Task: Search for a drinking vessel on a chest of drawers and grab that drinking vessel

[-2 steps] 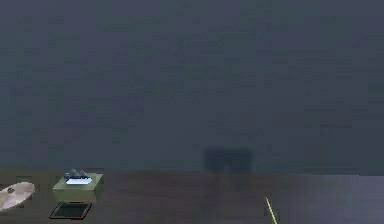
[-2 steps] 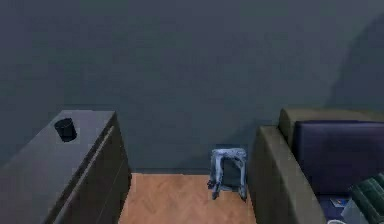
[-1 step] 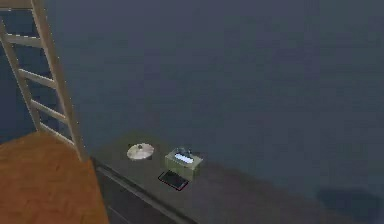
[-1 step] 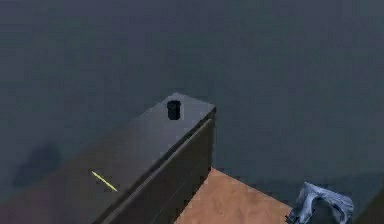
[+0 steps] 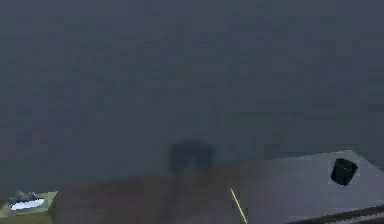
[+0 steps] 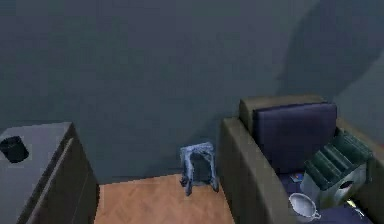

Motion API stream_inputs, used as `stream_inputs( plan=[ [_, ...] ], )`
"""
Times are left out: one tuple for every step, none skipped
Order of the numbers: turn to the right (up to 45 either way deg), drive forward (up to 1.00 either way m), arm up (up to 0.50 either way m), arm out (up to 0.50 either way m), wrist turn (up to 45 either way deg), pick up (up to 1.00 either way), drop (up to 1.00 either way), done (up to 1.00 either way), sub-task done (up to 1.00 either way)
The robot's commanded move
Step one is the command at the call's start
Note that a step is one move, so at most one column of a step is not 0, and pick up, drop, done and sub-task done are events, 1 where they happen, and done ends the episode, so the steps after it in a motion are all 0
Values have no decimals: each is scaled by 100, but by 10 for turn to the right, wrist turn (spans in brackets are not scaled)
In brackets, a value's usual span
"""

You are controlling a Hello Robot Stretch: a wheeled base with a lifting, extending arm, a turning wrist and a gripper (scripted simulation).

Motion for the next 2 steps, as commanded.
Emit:
stream_inputs(
  plan=[
    [450, 0, 0, 0, 0, 0, 0, 0, 0],
    [150, 0, 0, 0, 0, 0, 0, 0, 0]
  ],
)
